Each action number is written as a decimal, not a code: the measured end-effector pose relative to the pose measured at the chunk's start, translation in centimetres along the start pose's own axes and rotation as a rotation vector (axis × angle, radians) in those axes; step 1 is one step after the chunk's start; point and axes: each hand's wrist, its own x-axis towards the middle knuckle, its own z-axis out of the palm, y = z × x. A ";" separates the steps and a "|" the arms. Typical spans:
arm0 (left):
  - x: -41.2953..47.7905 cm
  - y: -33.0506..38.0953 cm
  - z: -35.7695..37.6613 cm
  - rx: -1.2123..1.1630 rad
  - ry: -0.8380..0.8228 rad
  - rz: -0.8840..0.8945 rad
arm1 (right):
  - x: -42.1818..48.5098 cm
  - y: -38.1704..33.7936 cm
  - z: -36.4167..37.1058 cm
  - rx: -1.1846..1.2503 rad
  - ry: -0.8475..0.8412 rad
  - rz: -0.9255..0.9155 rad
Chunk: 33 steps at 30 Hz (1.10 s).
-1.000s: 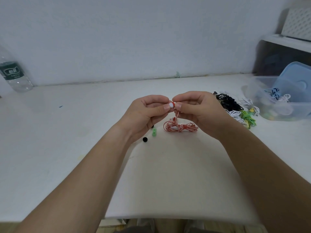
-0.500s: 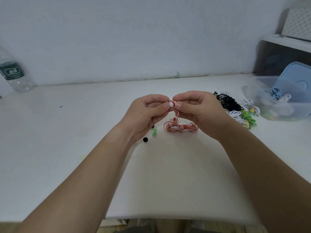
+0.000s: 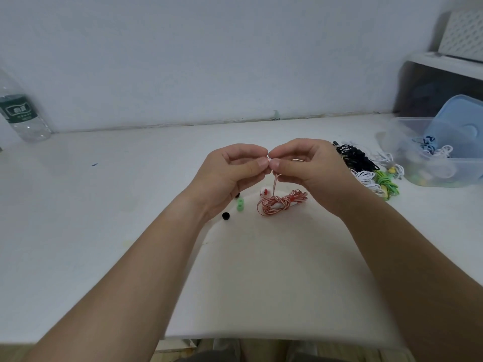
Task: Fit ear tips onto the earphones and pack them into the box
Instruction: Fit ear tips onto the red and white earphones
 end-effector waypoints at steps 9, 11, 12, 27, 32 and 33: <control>0.1 -0.6 -0.2 0.269 0.101 0.075 | -0.1 0.0 -1.7 -0.801 -0.319 0.029; 0.0 -0.6 -0.1 0.299 0.114 0.088 | -0.3 0.4 -1.2 -0.944 -0.429 0.110; 0.0 -0.6 -0.1 0.316 0.123 0.094 | -0.3 0.7 -1.0 -0.999 -0.456 0.120; 0.6 -1.1 0.8 0.729 0.266 0.243 | 0.3 1.0 -1.6 -0.656 -0.079 0.050; 1.7 0.1 4.7 0.694 0.309 0.279 | -0.1 -1.8 -3.3 -0.285 0.073 0.054; 2.1 0.4 5.6 0.669 0.309 0.281 | -0.2 -2.2 -3.7 -0.255 0.097 0.050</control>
